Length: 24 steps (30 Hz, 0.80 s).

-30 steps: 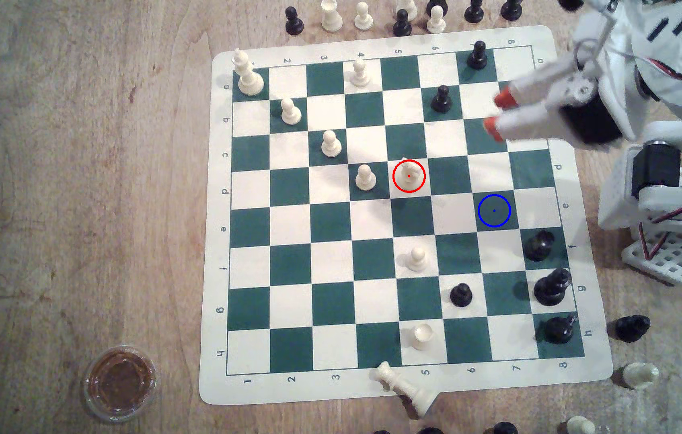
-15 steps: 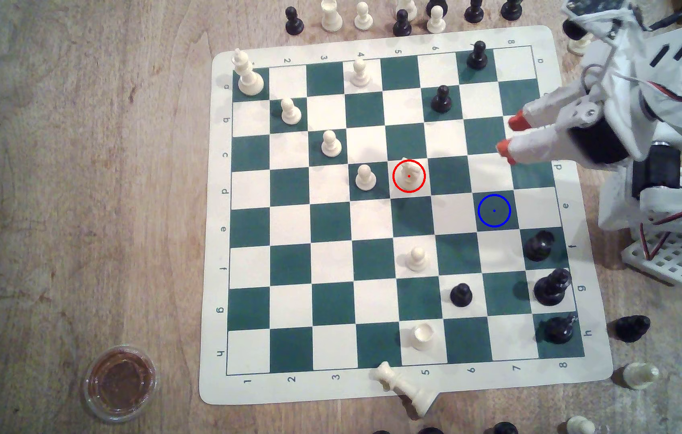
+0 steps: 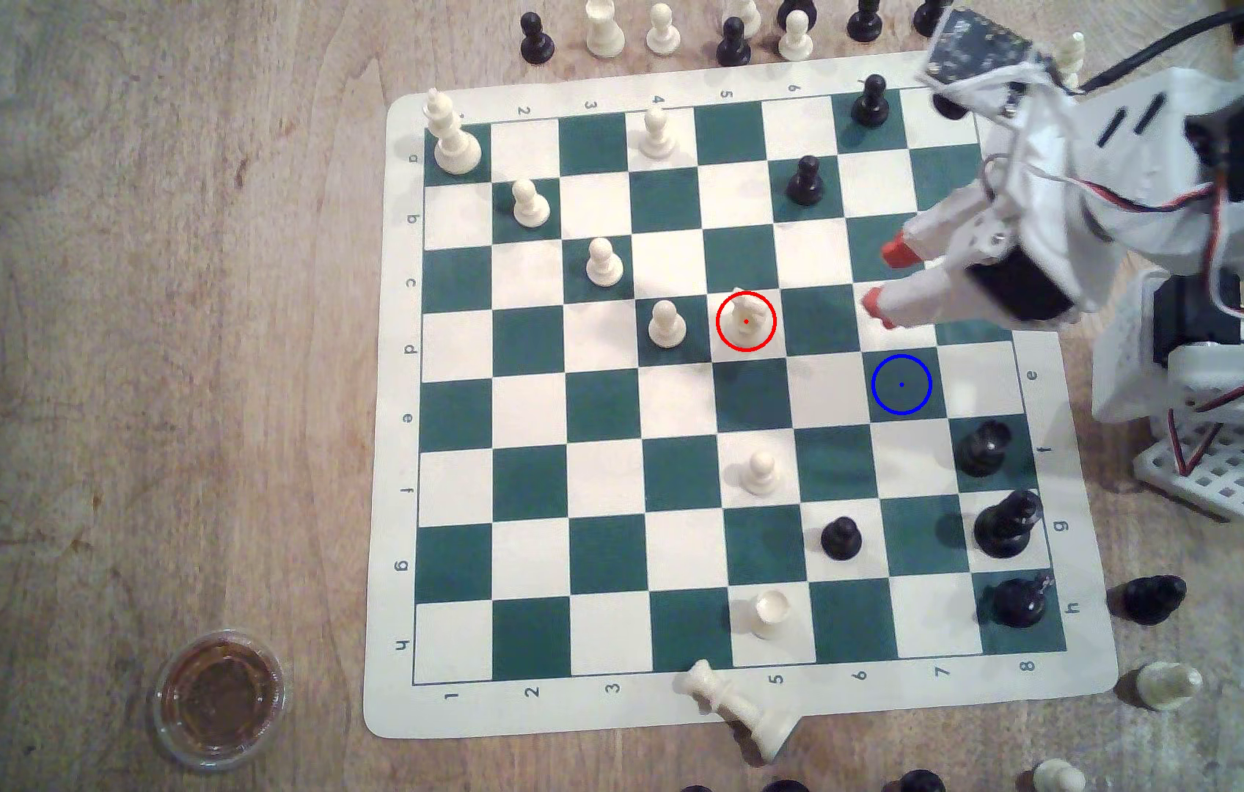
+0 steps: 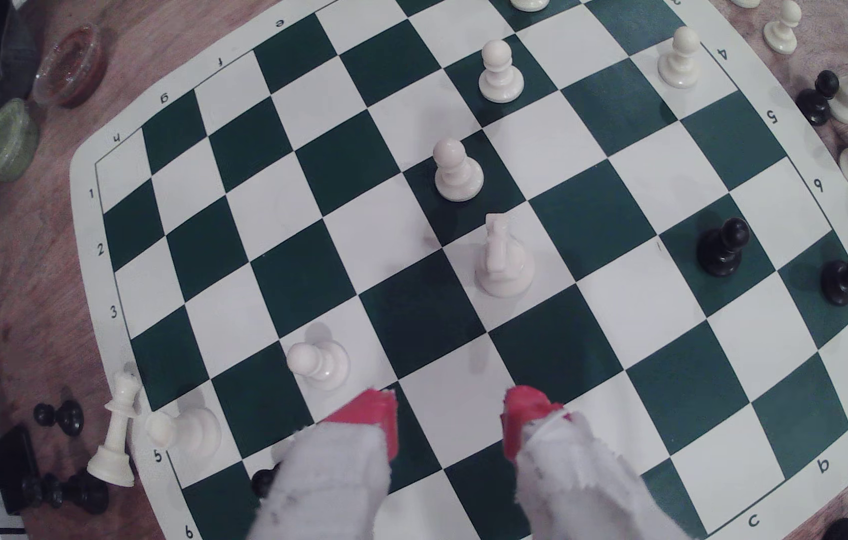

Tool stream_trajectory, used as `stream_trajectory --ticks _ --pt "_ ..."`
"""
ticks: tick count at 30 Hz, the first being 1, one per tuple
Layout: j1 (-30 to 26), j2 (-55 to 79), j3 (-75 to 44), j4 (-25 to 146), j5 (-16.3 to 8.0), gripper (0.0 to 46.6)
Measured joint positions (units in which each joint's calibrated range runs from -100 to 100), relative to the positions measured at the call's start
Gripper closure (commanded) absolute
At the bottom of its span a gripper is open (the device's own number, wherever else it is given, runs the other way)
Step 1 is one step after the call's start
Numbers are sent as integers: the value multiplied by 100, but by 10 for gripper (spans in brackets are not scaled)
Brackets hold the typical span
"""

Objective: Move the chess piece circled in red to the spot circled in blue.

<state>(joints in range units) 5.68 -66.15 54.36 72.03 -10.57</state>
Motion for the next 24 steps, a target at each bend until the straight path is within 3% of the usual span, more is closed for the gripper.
stream_trajectory --ticks 20,24 --pt "302 2388 235 -1936 210 356" --pt "347 2698 235 -2191 210 322"
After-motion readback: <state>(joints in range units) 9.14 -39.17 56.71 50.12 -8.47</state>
